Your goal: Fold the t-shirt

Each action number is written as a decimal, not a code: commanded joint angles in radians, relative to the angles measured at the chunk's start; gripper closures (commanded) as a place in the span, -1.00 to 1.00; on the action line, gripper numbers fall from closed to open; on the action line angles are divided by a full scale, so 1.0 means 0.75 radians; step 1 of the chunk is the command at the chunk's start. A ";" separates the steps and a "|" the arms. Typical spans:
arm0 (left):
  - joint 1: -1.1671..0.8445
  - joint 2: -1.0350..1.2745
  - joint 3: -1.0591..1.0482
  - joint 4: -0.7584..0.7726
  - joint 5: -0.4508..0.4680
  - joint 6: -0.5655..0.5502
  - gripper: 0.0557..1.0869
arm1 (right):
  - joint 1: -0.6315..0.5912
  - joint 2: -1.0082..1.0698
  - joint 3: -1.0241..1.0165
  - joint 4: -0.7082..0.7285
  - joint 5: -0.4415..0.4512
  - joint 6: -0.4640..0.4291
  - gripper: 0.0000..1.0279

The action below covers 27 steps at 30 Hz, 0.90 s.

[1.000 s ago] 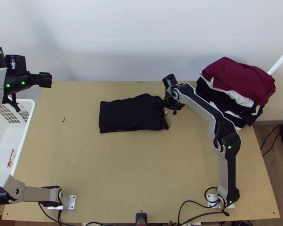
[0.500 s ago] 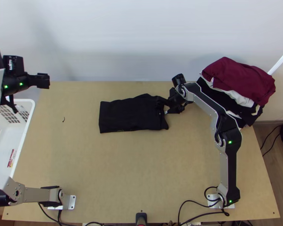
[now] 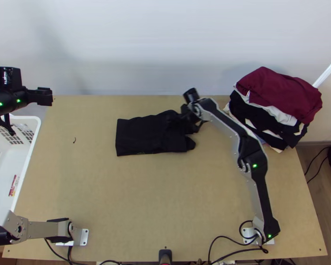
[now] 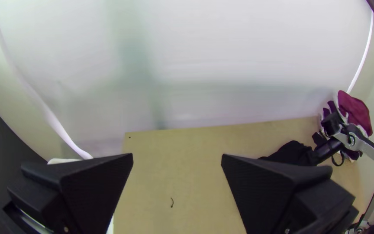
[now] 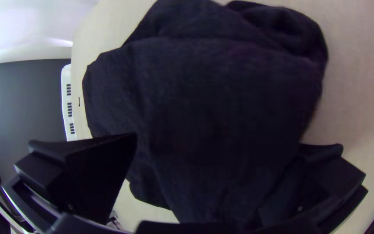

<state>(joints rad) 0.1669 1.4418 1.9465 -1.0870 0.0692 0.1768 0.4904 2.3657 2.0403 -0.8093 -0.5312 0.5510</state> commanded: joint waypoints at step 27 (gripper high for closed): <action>0.029 -0.053 -0.004 -0.015 -0.004 0.020 -0.92 | -0.077 -0.565 0.078 -0.007 -0.006 0.000 0.95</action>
<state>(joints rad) 0.1818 1.4303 1.9465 -1.0878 0.0689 0.1772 0.4671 1.9919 2.0640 -0.8276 -0.5312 0.5499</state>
